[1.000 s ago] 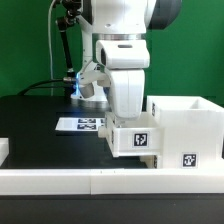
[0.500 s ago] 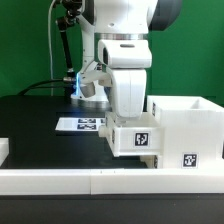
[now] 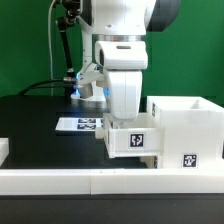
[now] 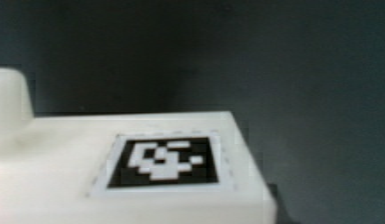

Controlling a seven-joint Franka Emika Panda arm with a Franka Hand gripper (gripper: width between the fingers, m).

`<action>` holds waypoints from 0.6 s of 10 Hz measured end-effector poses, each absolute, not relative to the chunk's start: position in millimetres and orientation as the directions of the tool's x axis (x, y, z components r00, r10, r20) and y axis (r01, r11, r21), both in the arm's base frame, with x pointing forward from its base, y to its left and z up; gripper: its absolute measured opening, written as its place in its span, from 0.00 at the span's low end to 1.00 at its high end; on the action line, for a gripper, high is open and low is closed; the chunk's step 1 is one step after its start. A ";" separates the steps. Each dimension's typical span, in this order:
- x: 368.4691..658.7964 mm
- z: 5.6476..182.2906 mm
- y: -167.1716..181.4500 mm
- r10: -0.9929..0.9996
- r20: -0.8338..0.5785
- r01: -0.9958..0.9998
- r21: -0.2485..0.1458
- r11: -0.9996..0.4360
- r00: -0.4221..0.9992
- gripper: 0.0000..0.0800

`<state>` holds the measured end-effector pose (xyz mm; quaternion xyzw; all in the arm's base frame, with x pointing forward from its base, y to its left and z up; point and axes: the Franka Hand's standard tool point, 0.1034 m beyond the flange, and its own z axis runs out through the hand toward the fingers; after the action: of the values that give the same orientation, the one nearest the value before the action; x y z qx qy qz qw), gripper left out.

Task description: Assemble drawer

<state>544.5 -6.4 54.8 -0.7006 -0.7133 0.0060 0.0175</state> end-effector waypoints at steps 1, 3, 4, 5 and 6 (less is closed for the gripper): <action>544.4 54.8 -6.5 1.000 0.017 0.999 -0.033 0.018 -0.018 0.05; 544.5 54.8 -6.6 1.000 0.017 0.999 -0.033 0.018 -0.017 0.05; 544.4 54.8 -6.6 1.000 0.017 0.999 -0.033 0.018 -0.017 0.05; 544.4 54.4 -7.3 1.000 0.017 0.999 -0.034 0.024 -0.023 0.05; 545.4 54.2 -8.4 0.999 0.018 0.999 -0.033 0.031 -0.031 0.05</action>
Offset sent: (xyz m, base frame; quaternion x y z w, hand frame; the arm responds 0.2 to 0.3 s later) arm 0.0000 0.0000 0.0000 0.0000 0.0000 0.0000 1.0000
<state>545.4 -8.4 54.2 -0.6959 -0.7179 0.0056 0.0177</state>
